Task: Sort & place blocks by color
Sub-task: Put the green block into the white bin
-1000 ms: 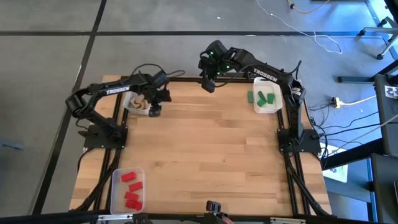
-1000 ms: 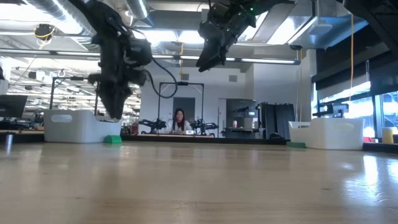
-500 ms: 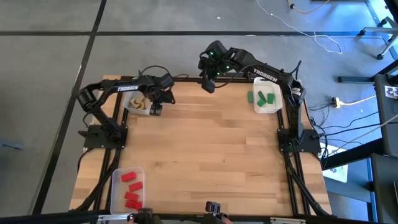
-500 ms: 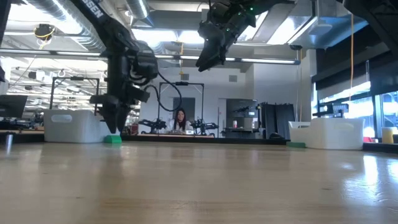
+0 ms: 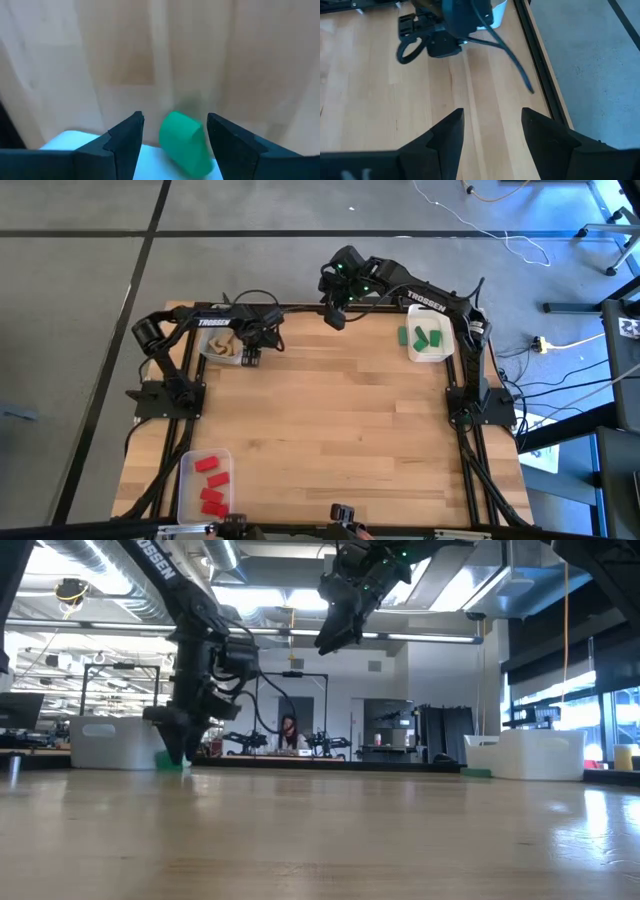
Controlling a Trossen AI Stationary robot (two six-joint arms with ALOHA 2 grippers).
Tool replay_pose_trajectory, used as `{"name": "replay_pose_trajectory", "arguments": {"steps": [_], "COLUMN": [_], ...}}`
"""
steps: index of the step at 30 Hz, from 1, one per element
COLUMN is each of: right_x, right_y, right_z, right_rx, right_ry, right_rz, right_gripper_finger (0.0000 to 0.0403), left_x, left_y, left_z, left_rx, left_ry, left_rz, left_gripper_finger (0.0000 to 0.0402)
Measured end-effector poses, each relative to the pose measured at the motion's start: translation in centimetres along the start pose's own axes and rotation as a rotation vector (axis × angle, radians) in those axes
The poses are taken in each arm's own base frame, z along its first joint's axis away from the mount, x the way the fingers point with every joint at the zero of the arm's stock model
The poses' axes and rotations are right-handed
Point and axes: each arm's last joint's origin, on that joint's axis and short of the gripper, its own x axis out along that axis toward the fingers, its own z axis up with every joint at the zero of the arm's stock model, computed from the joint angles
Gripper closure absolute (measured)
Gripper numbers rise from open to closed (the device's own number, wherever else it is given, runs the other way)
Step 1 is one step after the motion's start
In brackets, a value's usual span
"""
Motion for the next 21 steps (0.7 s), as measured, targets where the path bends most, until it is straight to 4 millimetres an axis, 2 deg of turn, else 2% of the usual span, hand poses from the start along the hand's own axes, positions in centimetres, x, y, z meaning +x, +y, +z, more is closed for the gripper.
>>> {"name": "replay_pose_trajectory", "arguments": {"steps": [6,18,21], "right_x": [0.0,0.0,0.0], "right_y": [0.0,0.0,0.0], "right_z": [0.0,0.0,0.0], "right_rx": [-0.002,0.001,0.001], "right_ry": [0.000,0.000,0.000], "right_rz": [0.000,0.000,0.000], "right_gripper_finger": [0.0204,0.0204,0.0204], "left_x": [-0.2,-0.4,-1.0], "left_y": [-0.9,-1.2,-1.1], "left_z": [0.7,1.0,0.6], "left_rx": [0.028,-0.165,-0.187], "left_ry": [-0.030,-0.042,-0.027], "left_rz": [-0.031,-0.048,-0.002], "left_gripper_finger": [0.0189,0.0189,0.0189]}}
